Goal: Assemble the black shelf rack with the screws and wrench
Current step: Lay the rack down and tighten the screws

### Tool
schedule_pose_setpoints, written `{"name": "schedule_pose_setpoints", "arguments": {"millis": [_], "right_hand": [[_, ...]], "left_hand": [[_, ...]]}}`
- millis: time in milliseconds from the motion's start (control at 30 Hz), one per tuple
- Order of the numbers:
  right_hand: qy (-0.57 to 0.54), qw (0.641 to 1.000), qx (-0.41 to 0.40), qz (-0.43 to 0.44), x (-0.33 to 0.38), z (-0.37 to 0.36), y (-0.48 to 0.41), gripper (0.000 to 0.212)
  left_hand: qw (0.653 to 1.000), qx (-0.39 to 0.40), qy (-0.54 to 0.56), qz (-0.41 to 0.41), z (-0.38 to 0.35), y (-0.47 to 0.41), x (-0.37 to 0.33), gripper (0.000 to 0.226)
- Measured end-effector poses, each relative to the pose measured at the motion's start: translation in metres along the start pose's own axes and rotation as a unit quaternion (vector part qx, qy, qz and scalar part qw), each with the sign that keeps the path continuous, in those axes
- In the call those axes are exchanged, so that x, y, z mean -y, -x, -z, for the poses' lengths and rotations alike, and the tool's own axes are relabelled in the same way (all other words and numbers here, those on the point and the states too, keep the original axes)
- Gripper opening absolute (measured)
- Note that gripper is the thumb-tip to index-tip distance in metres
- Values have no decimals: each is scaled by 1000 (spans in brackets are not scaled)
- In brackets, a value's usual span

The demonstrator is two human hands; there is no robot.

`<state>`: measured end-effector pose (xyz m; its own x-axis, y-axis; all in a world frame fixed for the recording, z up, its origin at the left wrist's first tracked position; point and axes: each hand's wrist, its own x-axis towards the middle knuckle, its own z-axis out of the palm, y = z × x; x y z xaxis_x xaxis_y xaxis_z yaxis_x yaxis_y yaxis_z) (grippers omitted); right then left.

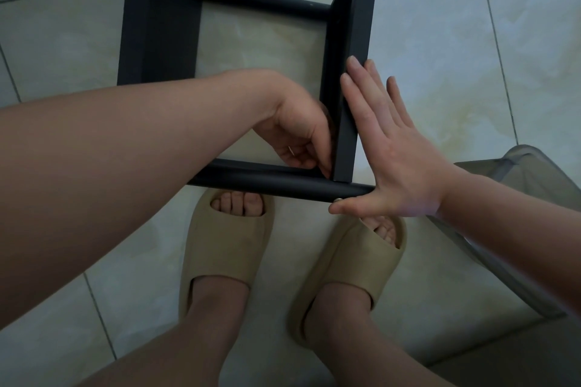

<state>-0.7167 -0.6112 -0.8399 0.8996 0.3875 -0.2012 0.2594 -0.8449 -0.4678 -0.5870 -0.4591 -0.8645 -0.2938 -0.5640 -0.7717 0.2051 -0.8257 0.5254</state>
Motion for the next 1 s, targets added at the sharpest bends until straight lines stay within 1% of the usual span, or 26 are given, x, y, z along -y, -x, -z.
{"name": "schedule_pose_setpoints", "arguments": {"millis": [100, 167, 267, 367, 667, 900, 1000], "right_hand": [[-1, 1000, -1, 1, 0, 0, 0, 134], [1, 1000, -2, 1, 0, 0, 0, 134], [0, 1000, 0, 1, 0, 0, -1, 134], [2, 1000, 0, 1, 0, 1, -1, 134], [0, 1000, 5, -2, 1, 2, 0, 134], [-2, 1000, 3, -2, 1, 2, 0, 134], [-1, 1000, 4, -2, 1, 1, 0, 134]], "left_hand": [[1000, 4, 4, 8, 2, 1, 1, 16], [1000, 14, 11, 17, 1, 1, 2, 12], [1000, 6, -2, 20, -2, -2, 4, 8], [1000, 3, 11, 13, -1, -4, 3, 17], [1000, 2, 12, 0, -1, -3, 1, 22], [1000, 3, -1, 10, 0, 0, 0, 15], [1000, 5, 19, 20, 1, 2, 1, 13]]}}
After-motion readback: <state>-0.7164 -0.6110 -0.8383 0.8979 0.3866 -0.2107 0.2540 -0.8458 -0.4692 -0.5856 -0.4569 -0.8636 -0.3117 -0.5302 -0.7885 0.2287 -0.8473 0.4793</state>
